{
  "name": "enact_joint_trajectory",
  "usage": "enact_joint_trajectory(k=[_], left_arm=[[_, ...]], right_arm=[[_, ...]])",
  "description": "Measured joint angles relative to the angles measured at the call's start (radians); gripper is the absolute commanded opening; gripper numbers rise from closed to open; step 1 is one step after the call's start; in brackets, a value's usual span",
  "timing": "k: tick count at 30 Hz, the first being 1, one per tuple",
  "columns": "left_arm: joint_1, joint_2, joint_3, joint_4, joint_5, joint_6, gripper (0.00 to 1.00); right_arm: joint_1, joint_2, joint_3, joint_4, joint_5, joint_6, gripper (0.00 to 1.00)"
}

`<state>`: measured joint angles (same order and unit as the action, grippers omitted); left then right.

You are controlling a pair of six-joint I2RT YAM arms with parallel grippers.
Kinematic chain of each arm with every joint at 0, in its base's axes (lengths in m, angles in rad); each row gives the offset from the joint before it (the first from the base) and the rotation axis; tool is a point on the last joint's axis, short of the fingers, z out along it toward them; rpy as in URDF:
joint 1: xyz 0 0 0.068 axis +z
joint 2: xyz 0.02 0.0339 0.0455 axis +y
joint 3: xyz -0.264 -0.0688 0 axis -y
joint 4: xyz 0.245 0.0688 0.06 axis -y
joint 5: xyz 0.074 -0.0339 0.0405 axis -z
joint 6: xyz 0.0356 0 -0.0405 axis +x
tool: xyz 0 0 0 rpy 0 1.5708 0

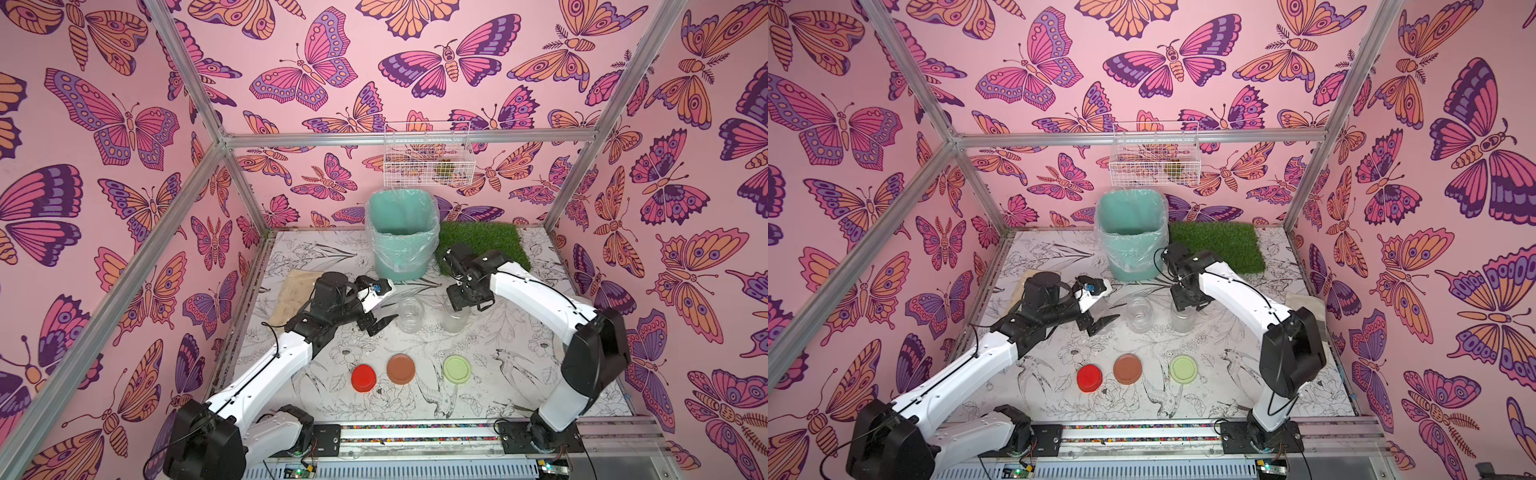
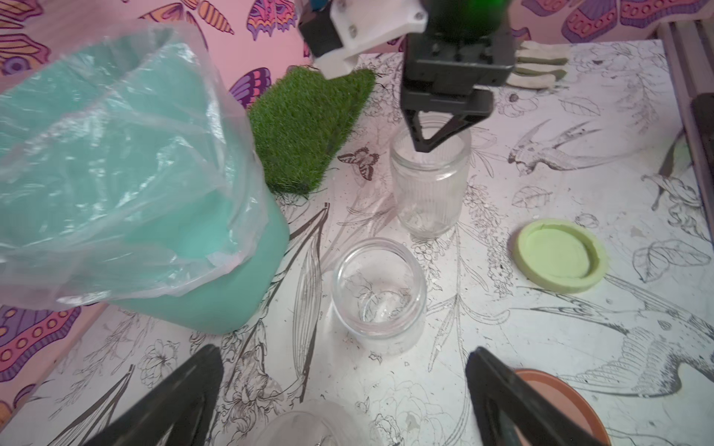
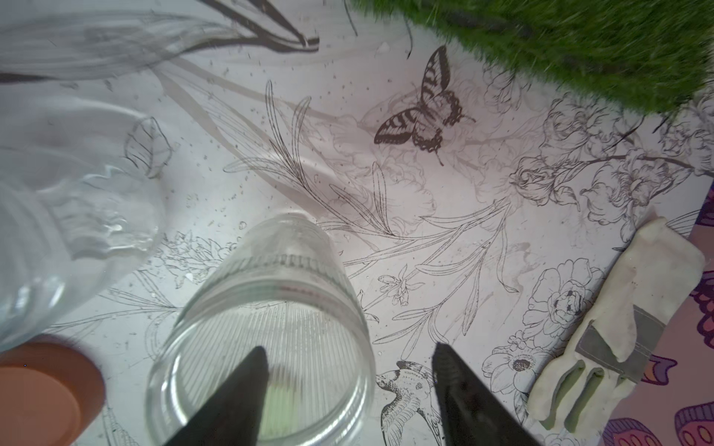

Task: Empty moldy peanuts from jars
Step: Place the jar at the center of the board, then reset both arms

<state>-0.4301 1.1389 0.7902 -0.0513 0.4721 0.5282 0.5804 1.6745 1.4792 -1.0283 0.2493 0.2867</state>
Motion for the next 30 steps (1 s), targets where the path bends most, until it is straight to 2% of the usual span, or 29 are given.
enact_joint_trajectory(k=[2, 3, 6, 11, 18, 21, 25, 30], left_arm=[[0.010, -0.001, 0.025, 0.008, -0.035, -0.027, 1.00], [0.015, -0.002, 0.035, 0.013, -0.052, -0.042, 1.00], [0.044, -0.010, 0.065, 0.021, -0.117, -0.098, 1.00], [0.133, -0.014, 0.122, 0.030, -0.312, -0.200, 1.00], [0.257, -0.025, 0.098, 0.111, -0.547, -0.275, 1.00], [0.302, -0.018, 0.049, 0.147, -0.626, -0.314, 1.00], [0.359, 0.002, -0.060, 0.208, -0.671, -0.367, 1.00], [0.368, 0.047, -0.203, 0.312, -0.723, -0.463, 1.00]], right_arm=[[0.000, -0.066, -0.005, 0.012, 0.000, 0.001, 0.90], [0.000, -0.099, -0.011, 0.021, -0.003, 0.001, 0.99], [-0.001, -0.220, -0.040, 0.067, -0.015, -0.002, 0.99], [-0.045, -0.429, -0.123, 0.214, -0.027, -0.023, 0.99], [-0.290, -0.682, -0.429, 0.613, -0.128, -0.065, 0.99], [-0.316, -0.735, -0.593, 0.818, -0.114, -0.113, 0.99], [-0.316, -0.740, -0.805, 1.090, -0.041, -0.210, 0.99], [-0.335, -0.693, -0.969, 1.317, 0.055, -0.266, 0.99]])
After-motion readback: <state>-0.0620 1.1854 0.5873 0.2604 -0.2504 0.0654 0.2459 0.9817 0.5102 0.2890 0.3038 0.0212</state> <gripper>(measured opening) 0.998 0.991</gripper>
